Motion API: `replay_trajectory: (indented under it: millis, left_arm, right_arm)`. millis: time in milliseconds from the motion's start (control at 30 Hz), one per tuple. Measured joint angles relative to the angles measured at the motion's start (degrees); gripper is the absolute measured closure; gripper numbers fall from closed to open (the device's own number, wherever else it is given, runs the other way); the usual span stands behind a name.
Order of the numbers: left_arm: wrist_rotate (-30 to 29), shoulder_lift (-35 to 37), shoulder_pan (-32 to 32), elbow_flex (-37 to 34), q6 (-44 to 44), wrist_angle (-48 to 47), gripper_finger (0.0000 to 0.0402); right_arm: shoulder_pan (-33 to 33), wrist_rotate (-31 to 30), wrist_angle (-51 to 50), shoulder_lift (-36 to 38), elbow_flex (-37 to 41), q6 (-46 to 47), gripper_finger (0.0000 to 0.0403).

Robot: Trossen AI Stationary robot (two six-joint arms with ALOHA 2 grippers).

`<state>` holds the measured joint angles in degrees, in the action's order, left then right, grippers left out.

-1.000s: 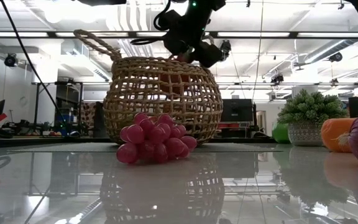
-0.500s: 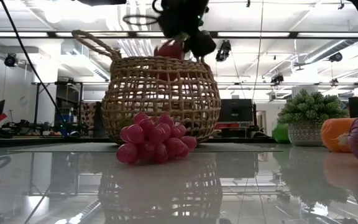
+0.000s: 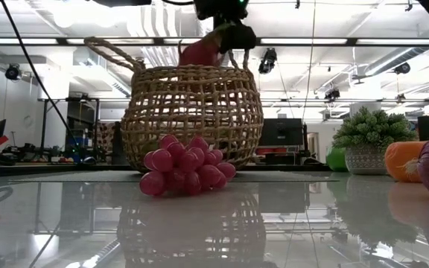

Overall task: Build produce basket
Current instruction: Put the dragon fruit into the basket, then adjust the basket

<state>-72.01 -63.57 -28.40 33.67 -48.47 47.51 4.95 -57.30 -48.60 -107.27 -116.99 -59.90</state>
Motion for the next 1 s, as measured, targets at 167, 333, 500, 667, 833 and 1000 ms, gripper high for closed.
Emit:
replay_trajectory:
  millis: [167, 333, 500, 667, 833, 1000]
  left_arm:
    - [0.0, 0.0, 0.0, 0.0, 0.0, 0.0, 0.0097]
    - [0.0, 0.0, 0.0, 0.0, 0.0, 0.0, 0.0097]
    - [0.0, 0.0, 0.0, 0.0, 0.0, 0.0, 0.0097]
    - [0.0, 0.0, 0.0, -0.2, -0.3, 0.0, 0.0097]
    - [0.0, 0.0, 0.0, -0.1, -0.3, 0.0, 0.0097]
    - [0.0, 0.0, 0.0, -0.2, -0.3, 0.0, 0.0097]
  right_arm:
    - [-0.2, 0.3, -1.2, 0.0, 0.2, 3.2, 0.0131]
    - [-0.9, 3.4, -2.3, 0.2, 0.2, 8.9, 0.013]
    - [-0.8, 12.7, -2.1, 0.7, 0.2, 12.3, 0.0138]
    - [-0.8, 16.6, -2.2, 1.0, 0.2, 15.2, 0.0149]
    - [-0.5, 18.2, -2.1, 1.1, 0.2, 18.0, 0.0162]
    - [-0.6, 18.5, -2.1, 2.4, 0.2, 20.8, 0.0177]
